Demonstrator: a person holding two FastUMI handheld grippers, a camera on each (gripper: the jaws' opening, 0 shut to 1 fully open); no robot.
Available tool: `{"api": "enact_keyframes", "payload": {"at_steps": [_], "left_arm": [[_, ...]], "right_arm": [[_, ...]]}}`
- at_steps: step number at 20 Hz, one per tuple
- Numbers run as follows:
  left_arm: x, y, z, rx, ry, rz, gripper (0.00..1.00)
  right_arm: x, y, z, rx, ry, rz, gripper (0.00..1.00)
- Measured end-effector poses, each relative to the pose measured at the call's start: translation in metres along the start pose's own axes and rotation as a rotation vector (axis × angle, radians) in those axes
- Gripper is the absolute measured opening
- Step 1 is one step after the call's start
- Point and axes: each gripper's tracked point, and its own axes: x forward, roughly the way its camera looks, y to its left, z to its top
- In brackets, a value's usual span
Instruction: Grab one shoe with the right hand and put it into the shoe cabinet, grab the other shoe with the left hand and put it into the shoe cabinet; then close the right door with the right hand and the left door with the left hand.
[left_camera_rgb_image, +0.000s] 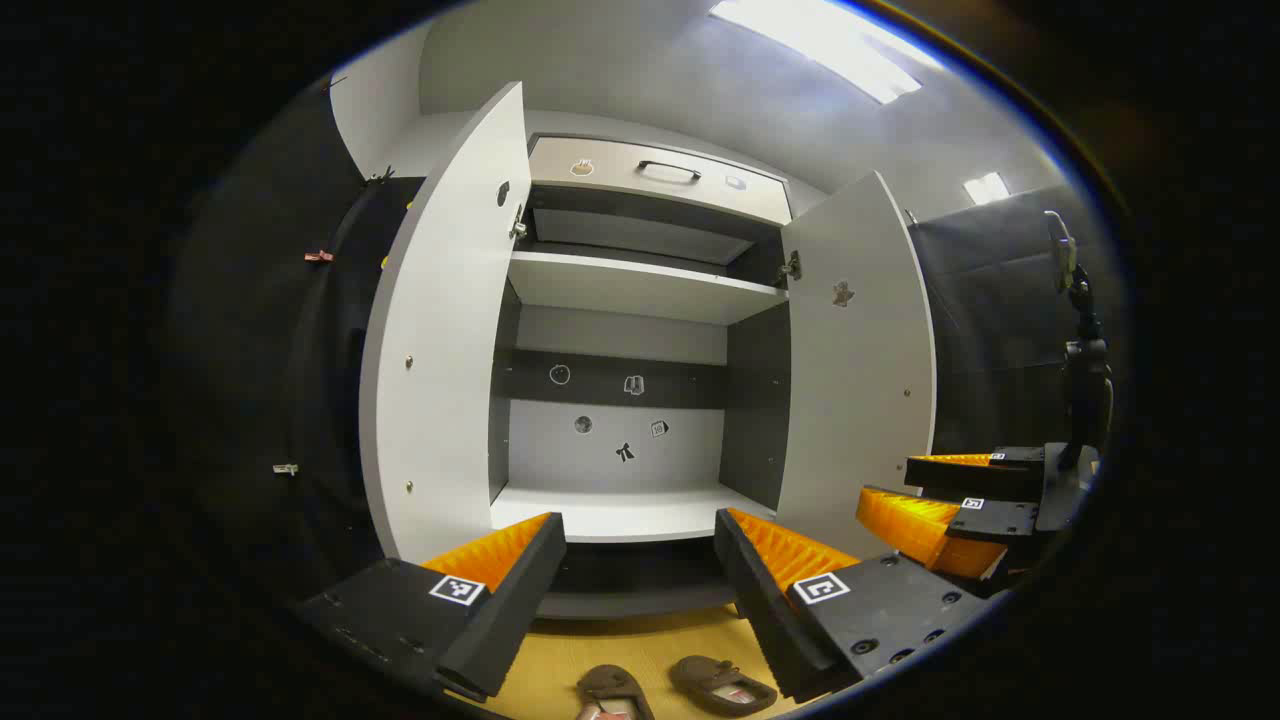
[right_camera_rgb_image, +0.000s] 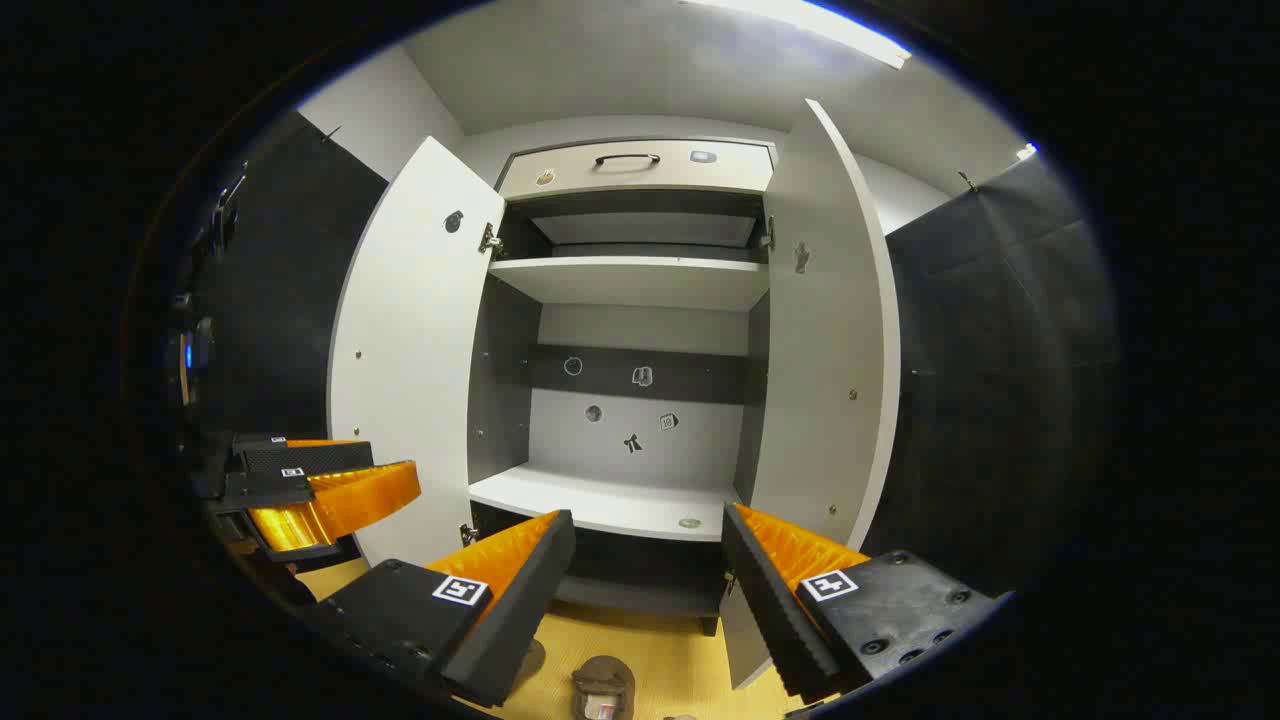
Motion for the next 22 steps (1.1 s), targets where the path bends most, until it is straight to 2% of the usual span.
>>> {"api": "enact_keyframes", "payload": {"at_steps": [5,12,22], "left_arm": [[0.003,0.000,0.004,0.072,-0.015,0.006,0.95],[0.006,0.002,-0.001,0.069,-0.003,0.007,0.95],[0.008,0.010,0.015,0.126,-0.050,-0.004,0.95]], "right_arm": [[0.004,0.001,-0.005,0.002,0.017,-0.002,0.97],[0.004,0.001,-0.004,0.011,0.010,0.006,0.97],[0.005,0.023,-0.049,0.010,0.107,0.043,0.98]]}}
